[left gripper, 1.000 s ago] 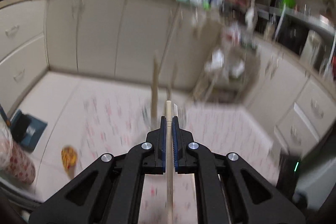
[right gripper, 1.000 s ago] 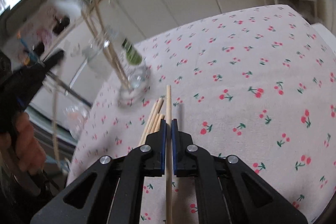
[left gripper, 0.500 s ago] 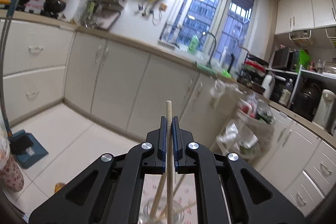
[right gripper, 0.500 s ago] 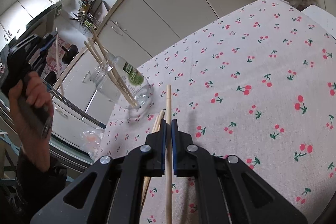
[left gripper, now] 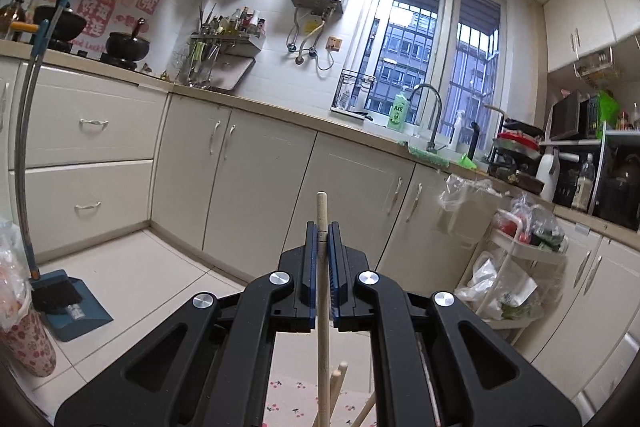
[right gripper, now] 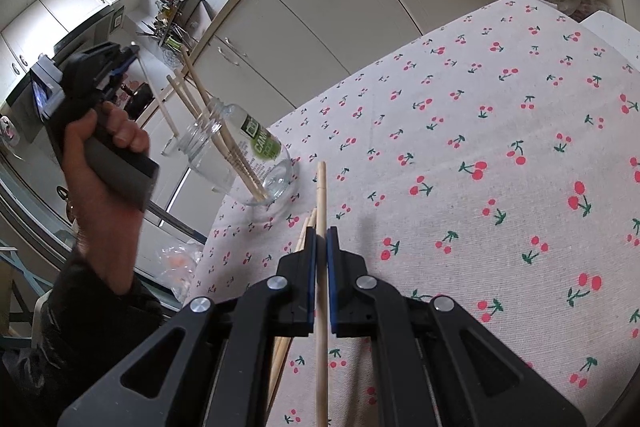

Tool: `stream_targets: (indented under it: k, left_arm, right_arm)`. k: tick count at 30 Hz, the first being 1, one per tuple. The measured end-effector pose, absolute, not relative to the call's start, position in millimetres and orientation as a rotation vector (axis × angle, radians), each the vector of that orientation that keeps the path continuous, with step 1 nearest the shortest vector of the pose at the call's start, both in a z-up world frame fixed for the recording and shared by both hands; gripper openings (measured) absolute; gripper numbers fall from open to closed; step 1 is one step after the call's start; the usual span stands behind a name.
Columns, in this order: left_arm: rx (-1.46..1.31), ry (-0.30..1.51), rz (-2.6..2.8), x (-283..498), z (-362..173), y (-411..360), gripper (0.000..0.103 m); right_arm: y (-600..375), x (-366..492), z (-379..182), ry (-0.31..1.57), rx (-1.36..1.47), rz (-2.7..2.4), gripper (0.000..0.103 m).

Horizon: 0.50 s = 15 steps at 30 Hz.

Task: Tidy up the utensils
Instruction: 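Carry both held sticks up and over the glass jar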

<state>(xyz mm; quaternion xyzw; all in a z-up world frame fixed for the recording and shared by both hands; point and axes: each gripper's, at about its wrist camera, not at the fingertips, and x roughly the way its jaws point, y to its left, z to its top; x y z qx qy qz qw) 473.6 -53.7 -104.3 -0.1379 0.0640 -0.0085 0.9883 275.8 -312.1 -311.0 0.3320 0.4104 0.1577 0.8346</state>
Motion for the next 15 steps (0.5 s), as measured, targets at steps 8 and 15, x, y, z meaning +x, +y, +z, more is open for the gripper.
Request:
stream_targets:
  k: [8,15]
  left_arm:
    - [-0.175,0.144,-0.037,462,-130,-69,0.005]
    - [-0.118,0.213,-0.066,453,-152,-69,0.005]
  right_arm:
    - [-314,276,-311,0.871,0.721,0.332,0.006]
    - [-318,275,-312,0.862,0.749,0.328,0.006]
